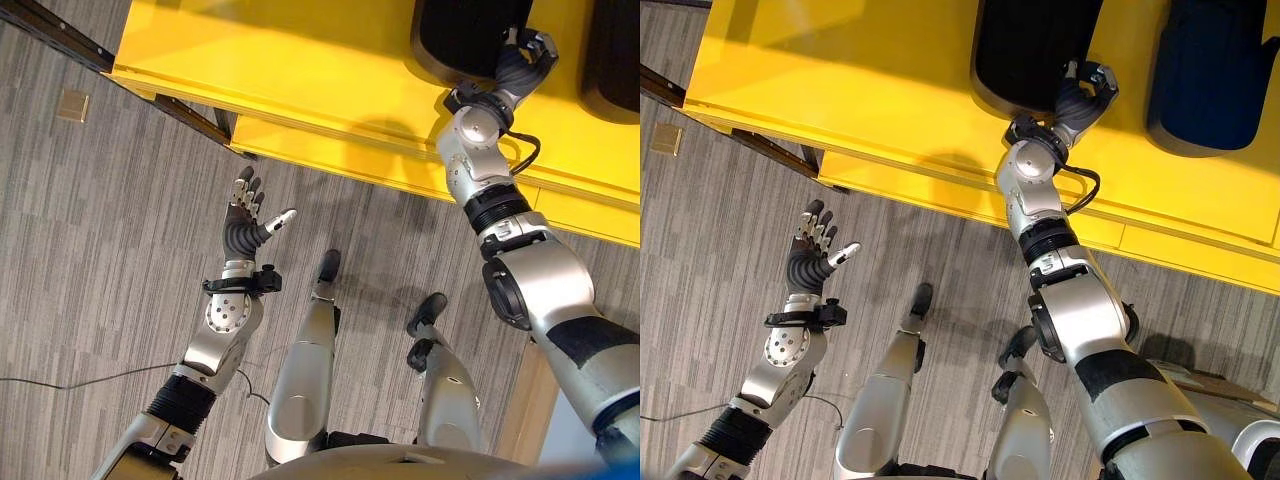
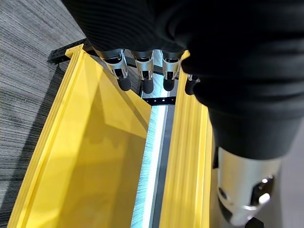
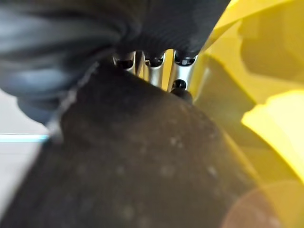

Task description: Move parts from the plastic box to the shelf.

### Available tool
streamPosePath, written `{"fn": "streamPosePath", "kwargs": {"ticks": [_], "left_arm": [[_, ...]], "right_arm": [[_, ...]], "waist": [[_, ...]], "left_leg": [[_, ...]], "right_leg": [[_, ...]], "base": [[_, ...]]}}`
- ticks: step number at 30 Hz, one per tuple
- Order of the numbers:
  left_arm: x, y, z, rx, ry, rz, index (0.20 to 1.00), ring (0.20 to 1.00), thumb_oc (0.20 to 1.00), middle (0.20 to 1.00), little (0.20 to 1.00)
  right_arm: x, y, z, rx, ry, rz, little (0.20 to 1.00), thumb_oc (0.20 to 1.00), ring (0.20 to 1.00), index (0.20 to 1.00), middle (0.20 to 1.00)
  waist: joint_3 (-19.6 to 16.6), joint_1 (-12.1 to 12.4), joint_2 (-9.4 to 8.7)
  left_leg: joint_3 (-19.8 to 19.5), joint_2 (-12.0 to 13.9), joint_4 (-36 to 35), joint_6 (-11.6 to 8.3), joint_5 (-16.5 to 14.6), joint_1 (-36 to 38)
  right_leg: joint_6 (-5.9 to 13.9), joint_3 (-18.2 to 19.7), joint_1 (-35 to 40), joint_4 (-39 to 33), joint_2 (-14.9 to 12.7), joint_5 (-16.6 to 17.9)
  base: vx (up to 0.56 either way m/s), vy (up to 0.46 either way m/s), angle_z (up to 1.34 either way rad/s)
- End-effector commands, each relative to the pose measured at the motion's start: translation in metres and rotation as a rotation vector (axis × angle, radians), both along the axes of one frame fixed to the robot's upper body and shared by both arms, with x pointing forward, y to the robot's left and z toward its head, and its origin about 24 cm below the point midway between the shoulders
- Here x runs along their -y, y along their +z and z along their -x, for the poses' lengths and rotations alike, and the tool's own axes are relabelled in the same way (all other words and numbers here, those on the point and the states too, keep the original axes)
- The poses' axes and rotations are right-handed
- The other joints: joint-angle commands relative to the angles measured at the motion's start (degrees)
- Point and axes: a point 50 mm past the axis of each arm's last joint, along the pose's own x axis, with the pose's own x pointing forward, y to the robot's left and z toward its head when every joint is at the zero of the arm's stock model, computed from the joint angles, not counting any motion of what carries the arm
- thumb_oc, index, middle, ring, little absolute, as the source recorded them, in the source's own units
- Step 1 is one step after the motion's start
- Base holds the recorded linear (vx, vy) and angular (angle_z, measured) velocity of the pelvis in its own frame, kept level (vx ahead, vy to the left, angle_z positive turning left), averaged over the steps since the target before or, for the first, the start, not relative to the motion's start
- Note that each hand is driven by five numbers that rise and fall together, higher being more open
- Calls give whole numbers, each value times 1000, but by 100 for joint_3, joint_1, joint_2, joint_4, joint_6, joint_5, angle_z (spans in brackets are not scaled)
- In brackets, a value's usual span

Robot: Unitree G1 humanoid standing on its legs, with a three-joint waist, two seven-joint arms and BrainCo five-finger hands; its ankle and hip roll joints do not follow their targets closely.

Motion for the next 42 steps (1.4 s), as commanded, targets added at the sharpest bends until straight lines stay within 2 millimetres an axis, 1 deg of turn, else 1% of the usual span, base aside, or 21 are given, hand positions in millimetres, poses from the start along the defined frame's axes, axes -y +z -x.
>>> {"fn": "streamPosePath", "kwargs": {"ticks": [1, 2, 3, 4, 5, 6, 8, 9, 10, 11, 12, 14, 15, 16, 32, 33, 34, 35, 40, 41, 42], "left_arm": [[-2, 37, 4, 194, -26, 7, 1000, 1000, 1000, 1000, 1000], [-2, 37, 4, 193, -27, 7, 1000, 1000, 1000, 1000, 1000], [-2, 37, 4, 193, -23, 7, 1000, 1000, 1000, 1000, 1000], [-2, 37, 4, 195, -24, 11, 1000, 1000, 1000, 1000, 1000], [-2, 37, 4, 197, -23, 13, 1000, 1000, 1000, 1000, 1000], [-3, 37, 4, 196, -21, 13, 1000, 1000, 1000, 1000, 1000], [-3, 37, 4, 195, -22, 13, 1000, 1000, 1000, 1000, 1000], [-3, 37, 4, 194, -22, 14, 1000, 1000, 1000, 1000, 1000], [-3, 37, 4, 194, -22, 17, 1000, 1000, 1000, 1000, 1000], [-2, 37, 4, 193, -24, 17, 1000, 1000, 1000, 1000, 1000], [-3, 37, 4, 192, -21, 16, 1000, 1000, 1000, 1000, 1000], [-3, 37, 3, 193, -23, 14, 1000, 1000, 1000, 1000, 1000], [-2, 38, 3, 197, -25, 12, 1000, 1000, 1000, 1000, 1000], [-2, 38, 3, 196, -24, 13, 1000, 1000, 1000, 1000, 1000], [-4, 38, 4, 195, -17, 17, 1000, 1000, 1000, 1000, 1000], [-4, 38, 4, 194, -15, 17, 1000, 1000, 1000, 1000, 1000], [-4, 37, 4, 190, -15, 16, 1000, 1000, 1000, 1000, 1000], [-4, 37, 4, 188, -15, 16, 1000, 1000, 1000, 1000, 1000], [-2, 37, 4, 186, -19, 14, 1000, 1000, 1000, 1000, 1000], [-2, 37, 4, 185, -18, 14, 1000, 1000, 1000, 1000, 1000], [-3, 37, 4, 184, -14, 18, 1000, 1000, 1000, 1000, 1000]], "right_arm": [[2, 16, 0, 52, 18, -33, 200, 200, 200, 200, 200], [1, 17, 0, 58, 21, -33, 200, 200, 200, 200, 200], [0, 19, 1, 65, 26, -30, 200, 200, 200, 200, 200], [-1, 21, 1, 71, 29, -36, 200, 200, 200, 200, 200], [-3, 22, 1, 74, 35, -39, 200, 200, 200, 200, 200], [-3, 22, 1, 73, 36, -39, 200, 200, 200, 200, 200], [-4, 23, 1, 77, 42, -45, 200, 200, 200, 200, 200], [-4, 23, 1, 81, 44, -47, 200, 200, 200, 200, 200], [-6, 25, 1, 87, 50, -51, 200, 200, 200, 200, 200], [-8, 26, 1, 90, 56, -50, 200, 200, 200, 200, 200], [-9, 26, 1, 90, 59, -51, 200, 200, 200, 200, 200], [-11, 25, 1, 88, 67, -57, 200, 200, 200, 200, 200], [-12, 26, 1, 89, 73, -56, 200, 200, 200, 200, 200], [-14, 25, 1, 87, 77, -57, 200, 200, 200, 200, 200], [-24, 21, -1, 71, 111, -98, 200, 200, 200, 200, 200], [-23, 20, -1, 72, 110, -117, 379, 379, 379, 379, 379], [-23, 19, -1, 72, 107, -136, 940, 940, 940, 940, 940], [-22, 18, -1, 73, 104, -144, 1000, 1000, 1000, 1000, 1000], [-24, 15, 1, 80, 98, -204, 1000, 1000, 1000, 1000, 1000], [-24, 14, 1, 80, 99, -209, 1000, 1000, 1000, 1000, 1000], [-27, 14, 1, 83, 109, -223, 1000, 1000, 1000, 1000, 1000]], "waist": [[225, 243, -11], [259, 246, -16], [221, 256, -16], [252, 270, -21], [249, 283, -24], [212, 284, -20], [202, 293, -21], [238, 300, -28], [235, 313, -31], [232, 314, -35], [194, 324, -26], [189, 327, -27], [229, 331, -27], [190, 342, -14], [195, 398, -10], [197, 393, -8], [201, 383, -4], [204, 379, -1], [207, 313, 4], [246, 311, 0], [207, 295, -4]], "left_leg": [[391, 144, 650, -38, -998, 214], [434, 111, 663, -9, -865, 157], [395, 138, 642, -35, -999, 219], [438, 98, 648, -6, -865, 163], [435, 94, 639, -7, -861, 166], [394, 126, 624, -33, -995, 224], [388, 116, 623, -33, -998, 226], [425, 85, 648, -7, -863, 162], [415, 79, 661, -4, -862, 149], [414, 76, 674, -1, -866, 139], [373, 114, 679, -29, -1027, 199], [363, 90, 686, -25, -1014, 175], [402, 56, 713, 1, -882, 111], [363, 92, 708, -29, -1036, 174], [373, 55, 712, -10, -1041, 170], [377, 53, 718, -9, -1045, 167], [382, 57, 725, -6, -1051, 165], [383, 56, 725, -6, -1051, 166], [404, 58, 729, -1, -1040, 146], [451, 31, 751, 26, -909, 83], [415, 61, 745, -1, -1046, 138]], "right_leg": [[374, 483, 772, -316, -164, 303], [325, 427, 733, -320, -207, 392], [376, 475, 782, -323, -166, 300], [328, 413, 752, -336, -210, 388], [327, 409, 767, -348, -211, 387], [377, 461, 812, -348, -168, 297], [381, 447, 833, -363, -167, 295], [331, 395, 794, -365, -209, 385], [330, 386, 802, -366, -214, 385], [329, 385, 808, -364, -216, 387], [380, 436, 857, -358, -163, 287], [378, 432, 859, -373, -172, 297], [327, 379, 820, -369, -216, 385], [376, 430, 876, -366, -166, 282], [375, 425, 906, -392, -153, 275], [374, 431, 903, -391, -154, 272], [370, 441, 906, -392, -152, 267], [370, 443, 907, -396, -152, 267], [368, 473, 862, -390, -170, 286], [318, 428, 817, -386, -211, 375], [365, 489, 861, -392, -163, 290]], "base": [[0, 0, 0], [86, -13, 1], [-71, 37, 0], [0, 0, 0], [0, 0, 0], [92, -16, 0], [9, 5, 1], [-70, 24, 3], [-70, 28, 3], [96, -20, 2], [94, -20, 3], [6, 6, 3], [0, 0, 0], [0, 0, 0], [6, -1, 0], [0, 0, 0], [0, 0, 0], [0, 0, 0], [-18, 8, 0], [0, 0, 0], [-85, 33, 0]]}}
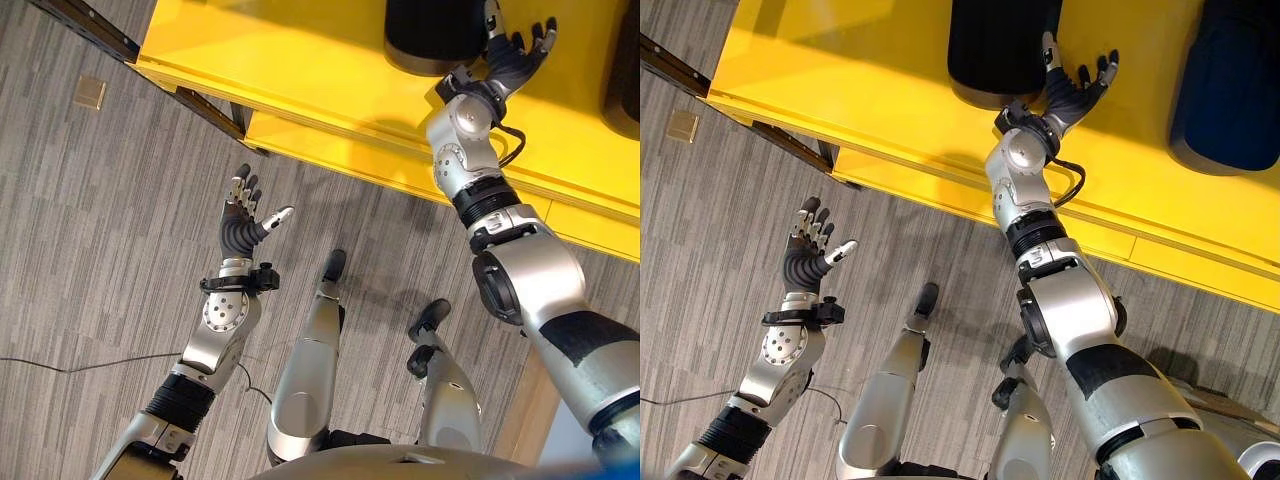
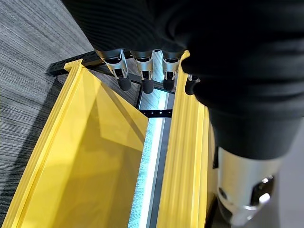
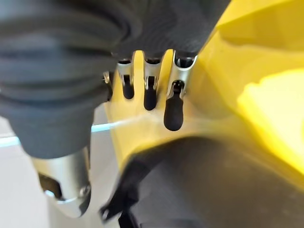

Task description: Move parts from the plastic box to the shelf.

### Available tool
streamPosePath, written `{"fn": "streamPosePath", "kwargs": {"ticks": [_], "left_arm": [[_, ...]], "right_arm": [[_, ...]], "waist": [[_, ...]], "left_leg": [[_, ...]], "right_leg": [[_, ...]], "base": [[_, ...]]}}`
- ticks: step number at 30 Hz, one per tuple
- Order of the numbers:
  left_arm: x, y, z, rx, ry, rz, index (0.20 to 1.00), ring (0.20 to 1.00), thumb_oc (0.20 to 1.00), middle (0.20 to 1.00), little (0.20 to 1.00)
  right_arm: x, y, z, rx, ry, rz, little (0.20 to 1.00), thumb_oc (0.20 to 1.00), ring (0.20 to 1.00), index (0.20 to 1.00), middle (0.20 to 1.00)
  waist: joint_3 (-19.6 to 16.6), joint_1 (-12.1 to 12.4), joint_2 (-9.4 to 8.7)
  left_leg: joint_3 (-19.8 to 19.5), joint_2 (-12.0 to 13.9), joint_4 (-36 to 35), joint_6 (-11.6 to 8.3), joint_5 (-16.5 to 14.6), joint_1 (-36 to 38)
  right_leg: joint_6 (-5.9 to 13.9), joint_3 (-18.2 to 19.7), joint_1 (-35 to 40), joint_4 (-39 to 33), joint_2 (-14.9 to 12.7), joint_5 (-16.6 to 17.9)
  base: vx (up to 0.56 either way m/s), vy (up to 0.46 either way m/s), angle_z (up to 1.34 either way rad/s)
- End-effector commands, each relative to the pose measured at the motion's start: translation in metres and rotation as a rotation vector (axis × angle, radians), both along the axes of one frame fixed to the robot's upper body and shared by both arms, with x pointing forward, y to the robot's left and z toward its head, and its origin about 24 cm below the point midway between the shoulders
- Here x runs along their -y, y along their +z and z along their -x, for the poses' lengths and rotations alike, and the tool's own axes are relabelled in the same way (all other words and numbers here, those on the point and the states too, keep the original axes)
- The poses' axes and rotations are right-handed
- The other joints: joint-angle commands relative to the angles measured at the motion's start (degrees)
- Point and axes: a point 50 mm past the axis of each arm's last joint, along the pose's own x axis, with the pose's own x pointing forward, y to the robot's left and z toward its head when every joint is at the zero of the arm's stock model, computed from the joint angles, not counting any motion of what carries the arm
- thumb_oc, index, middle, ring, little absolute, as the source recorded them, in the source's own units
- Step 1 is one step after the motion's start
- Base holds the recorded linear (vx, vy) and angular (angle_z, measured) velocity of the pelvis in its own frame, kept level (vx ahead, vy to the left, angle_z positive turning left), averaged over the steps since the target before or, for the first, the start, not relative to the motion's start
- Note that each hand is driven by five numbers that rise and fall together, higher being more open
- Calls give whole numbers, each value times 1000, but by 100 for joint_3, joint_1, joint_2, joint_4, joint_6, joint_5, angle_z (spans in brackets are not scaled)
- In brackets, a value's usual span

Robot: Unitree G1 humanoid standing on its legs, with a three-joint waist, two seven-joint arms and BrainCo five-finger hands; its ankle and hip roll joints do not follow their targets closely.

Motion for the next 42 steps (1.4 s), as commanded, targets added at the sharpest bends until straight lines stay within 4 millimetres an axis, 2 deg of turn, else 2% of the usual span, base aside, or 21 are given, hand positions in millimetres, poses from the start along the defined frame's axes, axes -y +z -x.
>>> {"fn": "streamPosePath", "kwargs": {"ticks": [1, 2, 7, 8, 9, 13, 14, 15, 16, 17, 18, 19, 20, 21, 22, 28, 30, 42], "left_arm": [[0, 35, 5, 173, -22, 13, 1000, 1000, 1000, 1000, 1000], [0, 35, 5, 172, -21, 13, 1000, 1000, 1000, 1000, 1000], [-3, 33, 6, 163, -10, 11, 1000, 1000, 1000, 1000, 1000], [-3, 33, 6, 163, -9, 11, 1000, 1000, 1000, 1000, 1000], [-3, 33, 6, 161, -7, 10, 1000, 1000, 1000, 1000, 1000], [-4, 32, 7, 161, -3, 11, 1000, 1000, 1000, 1000, 1000], [-4, 32, 7, 160, -2, 11, 1000, 1000, 1000, 1000, 1000], [-4, 32, 7, 159, -3, 10, 1000, 1000, 1000, 1000, 1000], [-4, 32, 7, 158, -3, 9, 1000, 1000, 1000, 1000, 1000], [-5, 32, 7, 157, -1, 9, 1000, 1000, 1000, 1000, 1000], [-5, 32, 7, 159, 1, 8, 1000, 1000, 1000, 1000, 1000], [-5, 32, 7, 158, 1, 6, 1000, 1000, 1000, 1000, 1000], [-5, 32, 7, 159, 0, 7, 1000, 1000, 1000, 1000, 1000], [-5, 32, 7, 162, 2, 8, 1000, 1000, 1000, 1000, 1000], [-6, 31, 7, 159, 3, 7, 1000, 1000, 1000, 1000, 1000], [-7, 32, 6, 163, 5, 7, 1000, 1000, 1000, 1000, 1000], [-7, 32, 6, 164, 6, 5, 1000, 1000, 1000, 1000, 1000], [-7, 29, 5, 153, 15, 4, 1000, 1000, 1000, 1000, 1000]], "right_arm": [[-3, 4, 1, 14, 14, -67, 1000, 1000, 1000, 1000, 1000], [-3, 4, 1, 14, 15, -67, 1000, 1000, 1000, 1000, 1000], [-11, 5, 4, 47, 47, -67, 1000, 1000, 1000, 1000, 1000], [-12, 5, 4, 46, 48, -67, 1000, 1000, 1000, 1000, 1000], [-13, 3, 5, 51, 54, -69, 1000, 1000, 1000, 1000, 1000], [-21, 3, 6, 61, 82, -65, 1000, 1000, 1000, 1000, 1000], [-21, 3, 6, 60, 83, -65, 1000, 1000, 1000, 1000, 1000], [-23, 3, 7, 62, 87, -57, 1000, 1000, 1000, 1000, 1000], [-25, 3, 7, 64, 97, -47, 1000, 1000, 1000, 1000, 1000], [-29, 3, 7, 62, 111, -28, 1000, 1000, 1000, 1000, 1000], [-31, 3, 7, 63, 115, -15, 1000, 1000, 1000, 1000, 1000], [-34, 3, 7, 59, 123, 1, 1000, 1000, 1000, 1000, 1000], [-33, 3, 7, 60, 122, 1, 1000, 1000, 1000, 1000, 1000], [-36, 2, 7, 57, 128, 14, 1000, 1000, 1000, 1000, 1000], [-40, 1, 7, 55, 142, 27, 1000, 1000, 1000, 1000, 1000], [-47, 1, 8, 52, 167, 59, 1000, 1000, 1000, 1000, 1000], [-57, 2, 10, 65, 202, 102, 1000, 1000, 1000, 1000, 1000], [-69, -2, 13, 73, 254, 118, 1000, 1000, 1000, 1000, 1000]], "waist": [[244, 68, -25], [206, 69, -23], [257, 31, -48], [219, 33, -46], [259, 19, -59], [270, -11, -82], [232, -8, -80], [270, -5, -87], [236, 3, -86], [241, 8, -91], [279, 11, -95], [245, 23, -91], [282, 20, -95], [286, 32, -103], [259, 56, -98], [270, 86, -95], [284, 119, -110], [306, 137, -121]], "left_leg": [[497, 69, 694, 28, -868, 97], [455, 98, 679, 2, -1002, 155], [505, 86, 675, 31, -861, 118], [464, 115, 659, 4, -996, 177], [510, 93, 676, 31, -865, 123], [524, 105, 694, 37, -865, 114], [483, 135, 681, 9, -1004, 173], [526, 108, 701, 39, -865, 110], [482, 140, 695, 12, -1004, 165], [481, 142, 699, 13, -1004, 161], [523, 109, 714, 42, -862, 100], [476, 136, 691, 14, -1000, 165], [516, 104, 704, 43, -858, 106], [510, 98, 707, 44, -860, 101], [468, 133, 711, 10, -1019, 157], [464, 130, 705, 13, -1020, 160], [451, 123, 732, 20, -1016, 134], [452, 112, 750, 31, -1020, 120]], "right_leg": [[301, 520, 663, -194, -220, 297], [348, 572, 708, -196, -179, 209], [290, 550, 642, -168, -209, 288], [337, 602, 686, -168, -169, 197], [284, 565, 639, -165, -200, 281], [275, 588, 620, -158, -175, 282], [322, 638, 664, -157, -133, 191], [276, 586, 617, -154, -176, 283], [322, 632, 665, -153, -135, 191], [326, 626, 671, -159, -134, 193], [279, 579, 634, -168, -175, 286], [327, 626, 684, -173, -131, 197], [280, 578, 639, -173, -173, 289], [281, 571, 644, -178, -176, 296], [329, 607, 706, -174, -128, 199], [338, 597, 730, -182, -123, 202], [335, 584, 737, -181, -122, 207], [330, 579, 749, -186, -115, 194]], "base": [[80, -17, -1], [0, 0, 0], [-21, 9, -1], [0, 0, 0], [0, 0, 0], [-5, -1, -1], [0, 0, 0], [81, -25, 1], [0, 0, 0], [0, 0, 0], [0, 0, 0], [-83, 24, -1], [0, 0, 0], [0, 0, 0], [75, -37, -1], [14, -5, 0], [0, 0, 0], [0, 0, 0]]}}
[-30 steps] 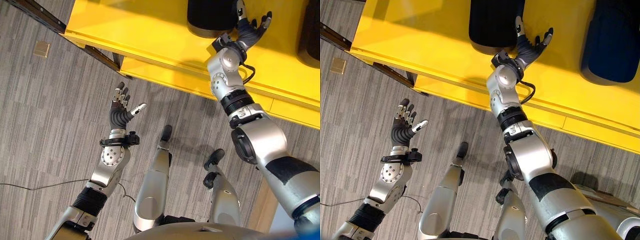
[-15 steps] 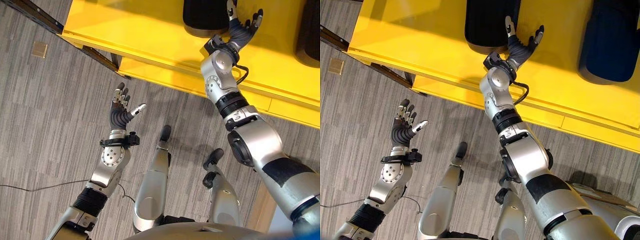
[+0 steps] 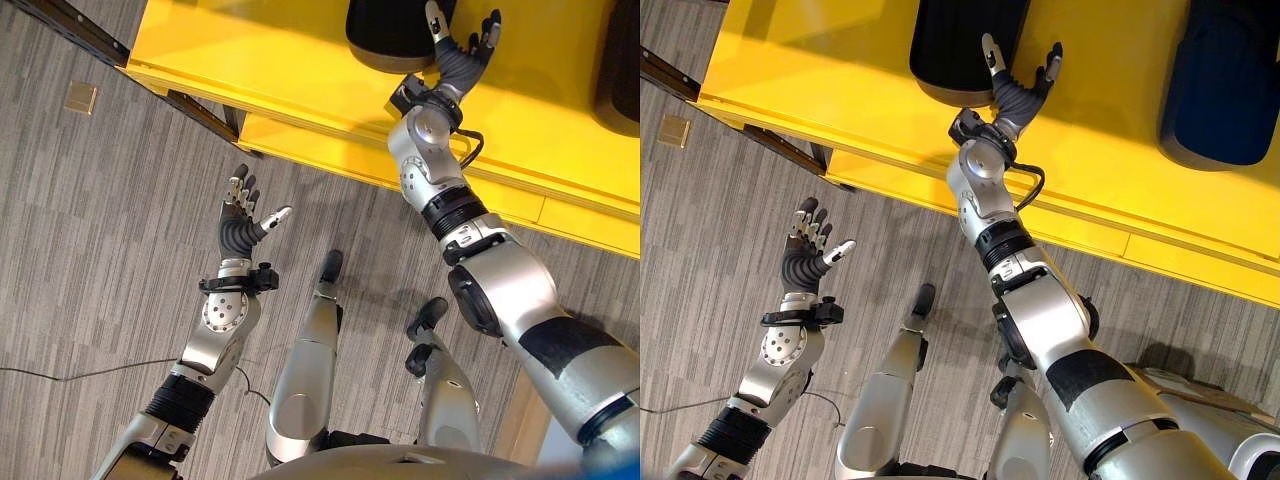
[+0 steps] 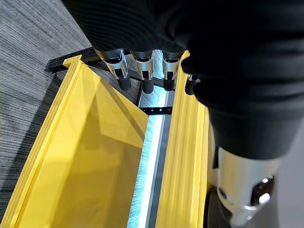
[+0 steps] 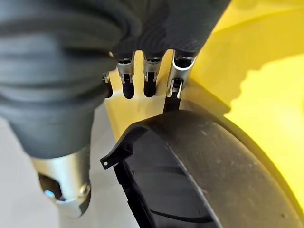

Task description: Move parts from the plastic box to the shelf.

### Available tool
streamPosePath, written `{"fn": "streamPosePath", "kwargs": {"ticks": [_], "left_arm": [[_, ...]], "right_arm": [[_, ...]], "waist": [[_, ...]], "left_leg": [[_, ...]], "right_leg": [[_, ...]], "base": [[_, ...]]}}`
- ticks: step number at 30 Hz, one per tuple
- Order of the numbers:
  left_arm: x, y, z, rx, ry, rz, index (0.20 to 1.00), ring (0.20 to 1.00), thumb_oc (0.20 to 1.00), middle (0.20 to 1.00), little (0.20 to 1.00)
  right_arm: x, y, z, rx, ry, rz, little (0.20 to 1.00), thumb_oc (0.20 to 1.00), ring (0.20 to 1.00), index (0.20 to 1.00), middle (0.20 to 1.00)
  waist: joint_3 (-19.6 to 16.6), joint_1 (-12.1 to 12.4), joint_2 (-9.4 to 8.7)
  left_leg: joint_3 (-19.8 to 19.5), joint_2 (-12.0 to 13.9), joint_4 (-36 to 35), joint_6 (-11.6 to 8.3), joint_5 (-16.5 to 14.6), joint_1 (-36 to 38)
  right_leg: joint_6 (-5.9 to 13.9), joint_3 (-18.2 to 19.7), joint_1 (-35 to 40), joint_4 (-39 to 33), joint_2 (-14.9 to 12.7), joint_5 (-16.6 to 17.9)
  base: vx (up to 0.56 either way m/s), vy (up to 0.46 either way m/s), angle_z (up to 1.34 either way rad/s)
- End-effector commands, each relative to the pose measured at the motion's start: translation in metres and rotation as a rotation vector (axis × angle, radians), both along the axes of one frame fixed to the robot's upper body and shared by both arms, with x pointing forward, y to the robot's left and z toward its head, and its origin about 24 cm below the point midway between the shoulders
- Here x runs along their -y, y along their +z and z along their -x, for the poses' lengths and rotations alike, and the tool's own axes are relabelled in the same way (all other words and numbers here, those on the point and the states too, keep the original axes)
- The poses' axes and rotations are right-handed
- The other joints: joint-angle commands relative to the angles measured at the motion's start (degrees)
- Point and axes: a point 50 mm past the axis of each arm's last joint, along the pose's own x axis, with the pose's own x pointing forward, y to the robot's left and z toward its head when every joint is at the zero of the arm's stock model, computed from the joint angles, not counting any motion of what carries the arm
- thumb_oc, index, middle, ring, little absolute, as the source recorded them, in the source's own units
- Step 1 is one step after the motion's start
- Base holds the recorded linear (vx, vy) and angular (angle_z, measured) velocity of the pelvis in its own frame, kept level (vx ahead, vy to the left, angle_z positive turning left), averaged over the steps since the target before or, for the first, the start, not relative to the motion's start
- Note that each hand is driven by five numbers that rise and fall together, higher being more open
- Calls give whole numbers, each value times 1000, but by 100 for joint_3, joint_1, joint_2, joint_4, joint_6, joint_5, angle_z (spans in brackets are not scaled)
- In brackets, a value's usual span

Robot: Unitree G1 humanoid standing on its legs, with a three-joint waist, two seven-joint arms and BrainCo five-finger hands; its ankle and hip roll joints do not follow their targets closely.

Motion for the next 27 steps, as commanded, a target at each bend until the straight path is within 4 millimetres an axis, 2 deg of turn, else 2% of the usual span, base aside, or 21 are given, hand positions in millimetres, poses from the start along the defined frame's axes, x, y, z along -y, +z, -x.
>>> {"fn": "streamPosePath", "kwargs": {"ticks": [1, 12, 18, 19, 20, 21, 25, 27], "left_arm": [[-6, 29, 4, 153, 4, 1, 1000, 1000, 1000, 1000, 1000], [-7, 29, 5, 152, 16, 3, 1000, 1000, 1000, 1000, 1000], [-5, 29, 5, 152, 28, 14, 1000, 1000, 1000, 1000, 1000], [-5, 29, 5, 152, 30, 11, 1000, 1000, 1000, 1000, 1000], [-5, 29, 5, 152, 30, 11, 1000, 1000, 1000, 1000, 1000], [-3, 29, 5, 153, 32, 9, 1000, 1000, 1000, 1000, 1000], [-1, 29, 5, 150, 30, 7, 1000, 1000, 1000, 1000, 1000], [2, 26, 5, 139, 15, -5, 1000, 1000, 1000, 1000, 1000]], "right_arm": [[-15, 1, 5, 34, 71, 21, 1000, 1000, 1000, 1000, 1000], [-15, 3, 7, 38, 61, 2, 1000, 1000, 1000, 1000, 1000], [7, 18, 13, 119, -41, -44, 1000, 1000, 1000, 1000, 1000], [12, 23, 16, 147, -61, -53, 1000, 1000, 1000, 1000, 1000], [15, 25, 18, 164, -78, -54, 1000, 1000, 1000, 1000, 1000], [24, 34, 26, 226, -122, -55, 1000, 1000, 1000, 1000, 1000], [39, 44, 43, 324, -205, -65, 1000, 1000, 1000, 1000, 1000], [49, 52, 59, 410, -275, -29, 1000, 1000, 1000, 1000, 1000]], "waist": [[317, 218, -98], [323, 206, -108], [317, 109, -131], [353, 80, -141], [347, 63, -151], [354, 10, -169], [346, -59, -175], [326, -109, -168]], "left_leg": [[431, 88, 646, 25, -936, 154], [451, 81, 632, 35, -942, 165], [477, 88, 627, 45, -935, 170], [527, 67, 637, 76, -792, 117], [532, 59, 616, 80, -777, 122], [541, 69, 626, 83, -786, 135], [569, 86, 629, 92, -802, 181], [580, 111, 644, 106, -819, 219]], "right_leg": [[343, 561, 733, -173, -154, 193], [350, 594, 719, -168, -146, 193], [344, 635, 686, -167, -149, 198], [297, 595, 635, -165, -193, 291], [297, 597, 628, -166, -198, 292], [296, 609, 622, -152, -202, 287], [295, 640, 621, -114, -208, 265], [297, 663, 623, -69, -223, 243]], "base": [[0, 0, 0], [0, 0, 0], [-15, 5, 0], [-86, 30, 1], [-92, 31, 1], [0, 0, 0], [0, 0, 0], [0, 0, 0]]}}
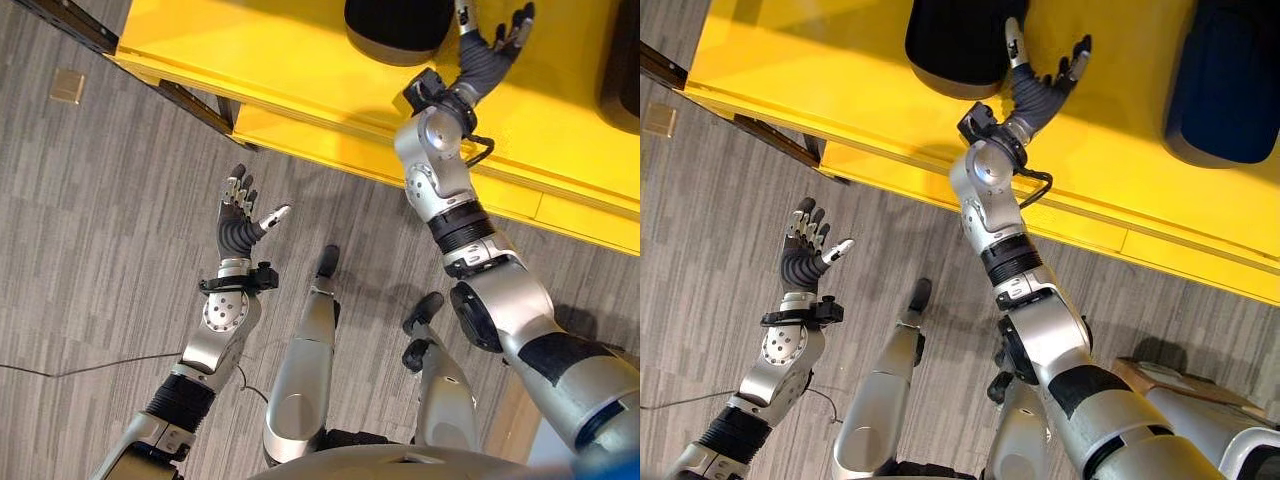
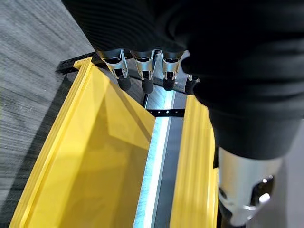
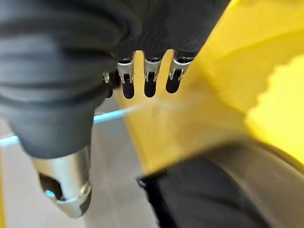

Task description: Move parts from the plastic box to the shelf.

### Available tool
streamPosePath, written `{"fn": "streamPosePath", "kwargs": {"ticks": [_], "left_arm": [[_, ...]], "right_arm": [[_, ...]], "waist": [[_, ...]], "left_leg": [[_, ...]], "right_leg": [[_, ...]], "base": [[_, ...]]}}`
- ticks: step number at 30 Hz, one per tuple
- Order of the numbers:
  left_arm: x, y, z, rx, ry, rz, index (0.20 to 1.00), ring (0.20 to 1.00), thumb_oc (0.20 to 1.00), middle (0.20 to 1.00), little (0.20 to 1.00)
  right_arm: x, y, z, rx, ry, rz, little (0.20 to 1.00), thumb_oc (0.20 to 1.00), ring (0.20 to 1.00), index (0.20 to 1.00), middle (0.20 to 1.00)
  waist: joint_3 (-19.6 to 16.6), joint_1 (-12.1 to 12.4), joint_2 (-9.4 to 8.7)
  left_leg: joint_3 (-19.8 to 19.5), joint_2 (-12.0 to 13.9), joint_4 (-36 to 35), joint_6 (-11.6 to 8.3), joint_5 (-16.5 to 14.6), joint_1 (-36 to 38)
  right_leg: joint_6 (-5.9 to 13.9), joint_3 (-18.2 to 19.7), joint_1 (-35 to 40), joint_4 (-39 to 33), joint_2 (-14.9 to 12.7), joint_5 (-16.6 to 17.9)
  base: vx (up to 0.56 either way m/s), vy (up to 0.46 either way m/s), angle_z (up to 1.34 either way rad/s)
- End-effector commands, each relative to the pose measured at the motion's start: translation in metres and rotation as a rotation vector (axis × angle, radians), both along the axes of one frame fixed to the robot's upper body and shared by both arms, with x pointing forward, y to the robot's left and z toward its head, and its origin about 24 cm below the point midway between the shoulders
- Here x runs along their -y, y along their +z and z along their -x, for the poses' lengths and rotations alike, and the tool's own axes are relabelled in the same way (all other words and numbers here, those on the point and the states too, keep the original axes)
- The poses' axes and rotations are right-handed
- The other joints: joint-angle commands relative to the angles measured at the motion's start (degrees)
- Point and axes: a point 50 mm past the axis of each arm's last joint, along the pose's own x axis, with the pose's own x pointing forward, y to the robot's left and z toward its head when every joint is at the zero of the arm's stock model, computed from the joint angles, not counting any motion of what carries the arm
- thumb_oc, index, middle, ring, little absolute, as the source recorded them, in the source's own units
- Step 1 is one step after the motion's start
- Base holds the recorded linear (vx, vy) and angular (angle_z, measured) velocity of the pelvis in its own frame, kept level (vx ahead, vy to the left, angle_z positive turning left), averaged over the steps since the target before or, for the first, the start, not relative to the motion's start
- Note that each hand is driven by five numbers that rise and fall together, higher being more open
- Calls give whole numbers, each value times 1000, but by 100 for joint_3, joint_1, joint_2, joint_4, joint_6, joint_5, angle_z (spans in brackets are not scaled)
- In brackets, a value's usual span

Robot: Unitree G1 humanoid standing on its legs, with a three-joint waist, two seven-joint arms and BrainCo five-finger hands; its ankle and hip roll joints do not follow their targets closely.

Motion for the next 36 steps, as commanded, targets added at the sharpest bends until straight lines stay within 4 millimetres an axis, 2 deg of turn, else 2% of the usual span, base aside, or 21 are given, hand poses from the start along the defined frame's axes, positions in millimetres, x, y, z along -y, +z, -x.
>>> {"fn": "streamPosePath", "kwargs": {"ticks": [1, 4, 9, 13, 17, 21, 22, 24, 25, 26, 27, 28, 29, 30, 32, 33, 36], "left_arm": [[2, 26, 6, 139, -6, -6, 1000, 1000, 1000, 1000, 1000], [4, 25, 7, 133, -25, -29, 1000, 1000, 1000, 1000, 1000], [4, 24, 6, 132, -33, -49, 1000, 1000, 1000, 1000, 1000], [3, 23, 6, 125, -34, -61, 1000, 1000, 1000, 1000, 1000], [-4, 17, 9, 94, -20, -69, 1000, 1000, 1000, 1000, 1000], [-14, 5, 16, 44, 6, -64, 1000, 1000, 1000, 1000, 1000], [-14, 4, 16, 42, 6, -63, 1000, 1000, 1000, 1000, 1000], [-24, -3, 23, 13, 28, -67, 1000, 1000, 1000, 1000, 1000], [-24, -4, 24, 11, 28, -66, 1000, 1000, 1000, 1000, 1000], [-27, -8, 26, -6, 30, -68, 1000, 1000, 1000, 1000, 1000], [-27, -9, 27, -8, 30, -67, 1000, 1000, 1000, 1000, 1000], [-32, -13, 30, -26, 34, -77, 1000, 1000, 1000, 1000, 1000], [-31, -14, 31, -26, 34, -77, 1000, 1000, 1000, 1000, 1000], [-35, -19, 33, -51, 32, -93, 1000, 1000, 1000, 1000, 1000], [-38, -22, 36, -66, 36, -104, 1000, 1000, 1000, 1000, 1000], [-40, -26, 39, -81, 34, -117, 1000, 1000, 1000, 1000, 1000], [-42, -29, 42, -85, 31, -119, 1000, 1000, 1000, 1000, 1000]], "right_arm": [[19, 31, 26, 201, -141, 79, 1000, 1000, 1000, 1000, 1000], [18, 41, 45, 290, -213, 156, 1000, 1000, 1000, 1000, 1000], [12, 46, 61, 369, -217, 213, 1000, 1000, 1000, 1000, 1000], [2, 42, 72, 434, -124, 242, 1000, 1000, 1000, 1000, 1000], [-6, 27, 80, 464, -12, 282, 1000, 1000, 1000, 1000, 1000], [-9, -6, 86, 432, 138, 340, 1000, 1000, 1000, 1000, 1000], [-9, -7, 86, 430, 139, 341, 1000, 1000, 1000, 1000, 1000], [0, -48, 88, 317, 221, 433, 1000, 1000, 1000, 1000, 1000], [1, -48, 88, 314, 223, 433, 1000, 1000, 1000, 1000, 1000], [10, -69, 91, 245, 258, 463, 1000, 1000, 1000, 1000, 1000], [10, -70, 91, 243, 260, 463, 1000, 1000, 1000, 1000, 1000], [28, -90, 96, 166, 262, 527, 1000, 1000, 1000, 1000, 1000], [29, -90, 97, 165, 262, 527, 1000, 1000, 1000, 1000, 1000], [47, -108, 102, 85, 264, 572, 1000, 1000, 1000, 1000, 1000], [55, -115, 106, 54, 269, 598, 1000, 1000, 1000, 1000, 1000], [68, -127, 112, -7, 265, 618, 1000, 1000, 1000, 1000, 1000], [81, -143, 118, -99, 250, 666, 1000, 1000, 1000, 1000, 1000]], "waist": [[139, 49, -12], [91, 22, 1], [24, -5, -26], [-83, -80, -85], [-226, -180, -175], [-464, -357, -295], [-472, -361, -296], [-713, -559, -383], [-720, -562, -384], [-864, -683, -405], [-870, -684, -405], [-1045, -822, -417], [-1057, -829, -426], [-1197, -933, -435], [-1290, -990, -445], [-1433, -1068, -449], [-1600, -1157, -436]], "left_leg": [[591, 143, 545, 82, -800, 311], [605, 144, 579, 96, -799, 354], [632, 155, 538, 100, -776, 438], [667, 206, 445, 90, -738, 600], [716, 243, 286, 79, -672, 781], [786, 309, -26, 72, -533, 1092], [789, 307, -42, 72, -526, 1105], [890, 343, -444, 71, -372, 1470], [893, 338, -470, 71, -360, 1490], [946, 340, -733, 66, -269, 1702], [948, 336, -756, 66, -258, 1719], [1009, 322, -1005, 56, -176, 1943], [1009, 302, -1031, 64, -139, 1936], [1086, 303, -1225, 31, -113, 2174], [1122, 274, -1310, 40, -70, 2254], [1192, 250, -1381, 35, -89, 2417], [1332, 182, -1283, 85, -235, 2607]], "right_leg": [[296, 680, 647, -69, -201, 238], [298, 703, 650, -23, -214, 229], [293, 738, 669, -1, -220, 225], [284, 784, 725, -47, -215, 253], [299, 834, 842, -163, -220, 338], [329, 887, 989, -341, -217, 490], [329, 887, 997, -348, -219, 493], [409, 934, 1177, -512, -249, 686], [410, 933, 1189, -523, -253, 691], [445, 940, 1289, -614, -270, 747], [446, 938, 1299, -621, -272, 750], [505, 961, 1392, -710, -294, 835], [505, 957, 1381, -722, -311, 855], [548, 963, 1517, -802, -318, 886], [565, 974, 1568, -861, -353, 924], [594, 984, 1676, -923, -377, 957], [648, 1103, 1807, -975, -428, 1061]], "base": [[0, 0, 0], [-8, -18, -9], [-5, -18, -9], [-1, -5, -4], [7, -19, -8], [17, -9, -8], [32, -2, -17], [46, 11, -15], [50, 42, 2], [0, 0, 0], [67, 67, -1], [37, 44, -6], [71, 65, -9], [42, 43, -13], [55, 41, -18], [47, 38, -18], [55, 73, -26]]}}
